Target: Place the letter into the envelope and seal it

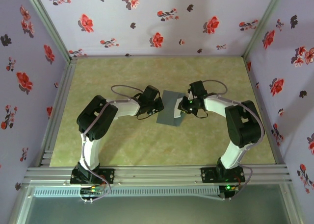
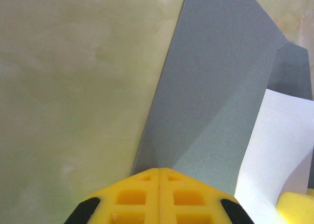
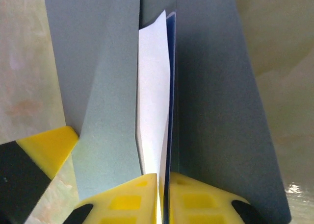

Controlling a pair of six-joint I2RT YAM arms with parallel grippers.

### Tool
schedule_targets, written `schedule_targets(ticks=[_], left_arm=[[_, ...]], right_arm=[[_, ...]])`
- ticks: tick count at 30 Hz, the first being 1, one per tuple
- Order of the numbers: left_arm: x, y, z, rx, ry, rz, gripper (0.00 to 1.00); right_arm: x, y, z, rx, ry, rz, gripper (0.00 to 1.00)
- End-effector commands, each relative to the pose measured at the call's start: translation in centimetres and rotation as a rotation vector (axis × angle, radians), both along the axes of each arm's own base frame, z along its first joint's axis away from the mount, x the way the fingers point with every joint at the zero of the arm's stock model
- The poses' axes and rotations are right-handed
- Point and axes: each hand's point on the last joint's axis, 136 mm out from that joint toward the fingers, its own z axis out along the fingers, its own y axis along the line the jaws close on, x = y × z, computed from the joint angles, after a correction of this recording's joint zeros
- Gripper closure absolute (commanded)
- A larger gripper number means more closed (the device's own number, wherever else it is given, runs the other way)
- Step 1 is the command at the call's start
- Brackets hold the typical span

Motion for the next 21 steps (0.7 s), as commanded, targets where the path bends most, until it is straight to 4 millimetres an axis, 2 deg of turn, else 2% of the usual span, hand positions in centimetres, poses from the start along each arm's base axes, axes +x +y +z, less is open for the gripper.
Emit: schedule_targets(ticks=[1, 2, 5, 15, 21], left_arm=[[-2.4, 1.4, -3.4, 0.085, 0.094, -0.024, 1.00], [-2.4, 1.4, -3.3, 0.085, 0.091, -0.026, 1.00], [-2.2, 1.5, -2.7, 0.093, 0.070, -0.033, 1.00], [-0.9, 3.5, 2.0, 0.198, -0.061, -0.026, 0.96], [-0.5, 4.2, 2.1, 0.258, -0.071, -0.042, 0.99]], right_arm=[[-0.7, -1.0, -1.5, -0.041, 0.047, -0.017, 0.96], [-0.7, -1.0, -1.6, -0.044, 0.049, -0.015, 0.99], [-0.8, -1.1, -1.9, -0.050, 0.050, -0.011, 1.00], [-0.7, -1.3, -2.2, -0.046, 0.044, 0.000, 1.00], [-0.4, -0.8, -2.1, -0.023, 0.033, 0.020, 1.00]])
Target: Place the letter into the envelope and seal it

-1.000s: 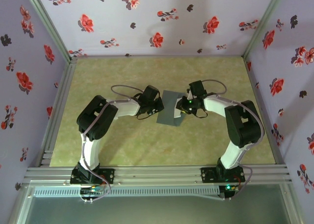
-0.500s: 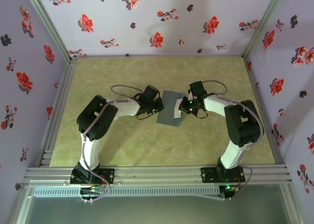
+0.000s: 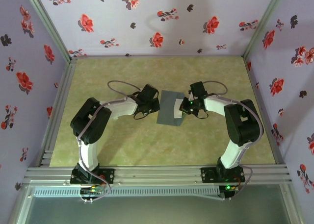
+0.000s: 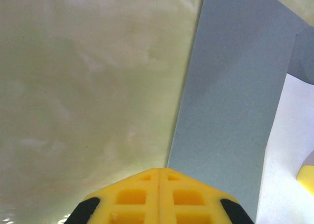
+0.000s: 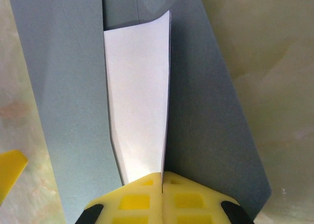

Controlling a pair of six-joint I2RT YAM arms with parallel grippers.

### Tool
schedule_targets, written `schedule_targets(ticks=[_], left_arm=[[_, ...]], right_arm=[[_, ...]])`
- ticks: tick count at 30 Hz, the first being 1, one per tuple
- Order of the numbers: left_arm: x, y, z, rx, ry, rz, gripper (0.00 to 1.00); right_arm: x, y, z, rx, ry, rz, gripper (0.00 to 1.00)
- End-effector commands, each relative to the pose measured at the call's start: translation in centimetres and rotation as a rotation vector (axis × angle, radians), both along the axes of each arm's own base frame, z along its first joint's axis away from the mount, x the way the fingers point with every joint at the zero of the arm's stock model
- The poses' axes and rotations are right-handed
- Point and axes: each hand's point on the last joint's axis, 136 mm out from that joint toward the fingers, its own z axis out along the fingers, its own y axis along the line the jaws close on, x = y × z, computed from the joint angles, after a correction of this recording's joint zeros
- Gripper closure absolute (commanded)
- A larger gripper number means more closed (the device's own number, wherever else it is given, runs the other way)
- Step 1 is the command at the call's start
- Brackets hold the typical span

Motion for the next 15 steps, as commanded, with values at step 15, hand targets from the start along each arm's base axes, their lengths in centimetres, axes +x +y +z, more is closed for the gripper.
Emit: schedule_targets(ticks=[15], left_arm=[[1.6, -0.5, -1.6, 0.135, -0.006, -0.101, 1.00]], right_arm=[[-0.2, 0.6, -0.5, 0.030, 0.008, 0.068, 1.00]])
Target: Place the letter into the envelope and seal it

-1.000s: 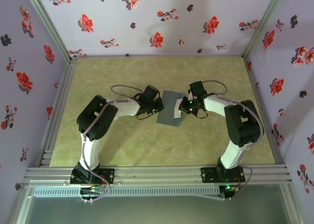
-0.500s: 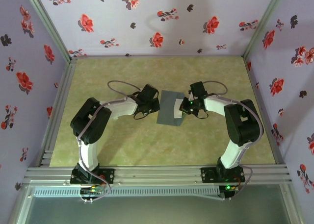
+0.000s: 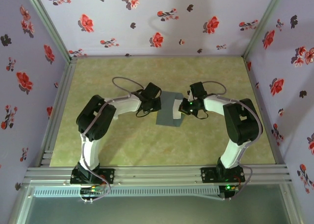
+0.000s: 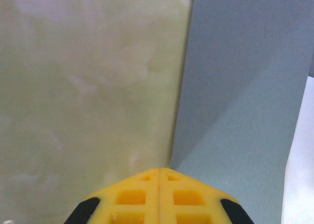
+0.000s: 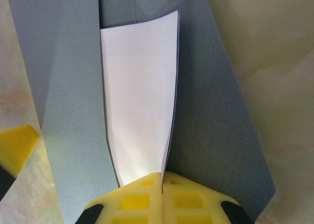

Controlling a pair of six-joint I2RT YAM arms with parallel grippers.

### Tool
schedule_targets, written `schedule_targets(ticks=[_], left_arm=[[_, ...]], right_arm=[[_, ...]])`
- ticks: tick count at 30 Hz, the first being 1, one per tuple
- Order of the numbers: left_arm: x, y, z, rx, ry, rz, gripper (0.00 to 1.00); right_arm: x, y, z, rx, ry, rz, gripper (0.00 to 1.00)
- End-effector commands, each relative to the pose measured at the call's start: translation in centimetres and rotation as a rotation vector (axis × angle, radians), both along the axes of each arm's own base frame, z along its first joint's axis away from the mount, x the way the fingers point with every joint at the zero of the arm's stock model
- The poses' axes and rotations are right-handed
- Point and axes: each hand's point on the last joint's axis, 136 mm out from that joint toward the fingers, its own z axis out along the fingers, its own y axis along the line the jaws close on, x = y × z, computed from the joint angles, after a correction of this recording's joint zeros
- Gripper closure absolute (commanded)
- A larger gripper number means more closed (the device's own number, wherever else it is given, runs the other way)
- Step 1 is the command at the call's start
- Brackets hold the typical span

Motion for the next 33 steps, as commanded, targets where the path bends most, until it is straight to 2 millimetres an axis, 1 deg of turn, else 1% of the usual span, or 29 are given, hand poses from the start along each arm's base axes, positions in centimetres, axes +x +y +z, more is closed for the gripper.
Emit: schedule_targets(ticks=[1, 5, 10, 15, 20, 26, 29, 33], left_arm=[[0.6, -0.1, -0.3, 0.048, -0.011, -0.042, 1.00], [1.1, -0.4, -0.7, 0.067, -0.013, -0.061, 1.00], [1.0, -0.6, -1.8, 0.071, 0.010, -0.068, 1.00], [0.7, -0.6, -2.3, 0.059, 0.029, -0.058, 1.00], [-0.2, 0.1, -2.7, 0.040, 0.058, -0.003, 1.00], [-1.2, 0.5, -2.8, -0.013, 0.085, 0.080, 1.00], [-1.4, 0.2, -2.5, -0.033, 0.088, 0.091, 1.00], [-1.3, -0.3, -2.3, -0.050, 0.092, 0.088, 1.00]], right_arm=[[0.2, 0.1, -0.3, 0.010, 0.004, 0.028, 1.00], [0.2, 0.3, -0.2, 0.013, 0.004, 0.043, 1.00], [0.3, 0.7, -0.3, 0.022, 0.007, 0.058, 1.00], [0.7, 1.1, -0.4, 0.028, 0.003, 0.058, 1.00], [1.2, 1.7, -0.4, 0.051, -0.005, 0.037, 1.00], [1.5, 2.7, -0.3, 0.103, -0.004, 0.001, 1.00], [1.4, 3.5, -0.2, 0.127, -0.003, 0.005, 1.00], [1.2, 4.2, -0.6, 0.134, 0.007, 0.016, 1.00]])
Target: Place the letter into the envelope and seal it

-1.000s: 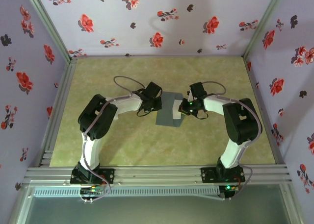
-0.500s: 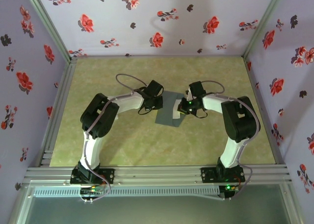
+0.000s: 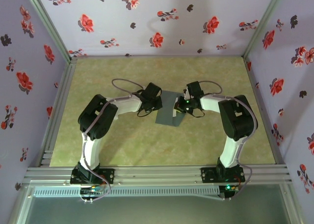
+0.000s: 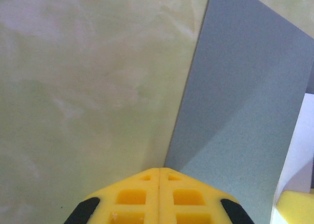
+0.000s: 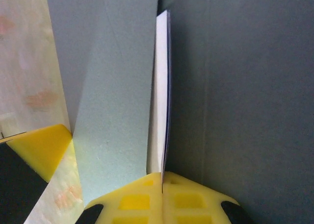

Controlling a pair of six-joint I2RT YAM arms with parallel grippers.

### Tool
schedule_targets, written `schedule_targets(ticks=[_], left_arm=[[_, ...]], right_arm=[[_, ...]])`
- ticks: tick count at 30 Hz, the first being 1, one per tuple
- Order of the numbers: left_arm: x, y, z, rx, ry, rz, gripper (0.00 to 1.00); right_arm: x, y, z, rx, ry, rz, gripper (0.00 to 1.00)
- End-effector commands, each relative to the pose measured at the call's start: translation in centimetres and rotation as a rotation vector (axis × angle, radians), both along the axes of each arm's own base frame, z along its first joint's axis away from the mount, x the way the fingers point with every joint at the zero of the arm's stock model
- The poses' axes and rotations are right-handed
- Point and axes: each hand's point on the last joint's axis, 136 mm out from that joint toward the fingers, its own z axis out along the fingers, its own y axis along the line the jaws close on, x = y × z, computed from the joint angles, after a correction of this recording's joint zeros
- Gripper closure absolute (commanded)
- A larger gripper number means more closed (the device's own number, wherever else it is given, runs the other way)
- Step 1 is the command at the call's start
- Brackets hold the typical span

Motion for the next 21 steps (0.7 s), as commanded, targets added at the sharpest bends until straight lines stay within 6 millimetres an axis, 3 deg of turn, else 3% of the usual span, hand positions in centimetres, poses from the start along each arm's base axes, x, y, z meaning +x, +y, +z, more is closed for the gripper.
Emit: schedule_targets(ticks=[1, 9, 18, 21], left_arm=[[-2.2, 0.4, -1.9, 0.020, 0.093, 0.000, 1.00], [-2.3, 0.5, -1.7, 0.019, 0.096, 0.004, 1.00], [-2.7, 1.1, -1.9, 0.029, 0.100, 0.020, 1.00], [-2.7, 1.2, -2.0, 0.029, 0.100, 0.027, 1.00]], right_arm=[[-0.2, 1.3, -0.4, 0.038, 0.014, 0.007, 1.00], [-0.3, 1.1, -0.4, 0.018, 0.007, 0.000, 0.99], [-0.3, -2.1, 1.3, -0.076, -0.020, -0.027, 0.79], [-0.3, -2.4, 1.5, -0.084, -0.021, -0.030, 0.77]])
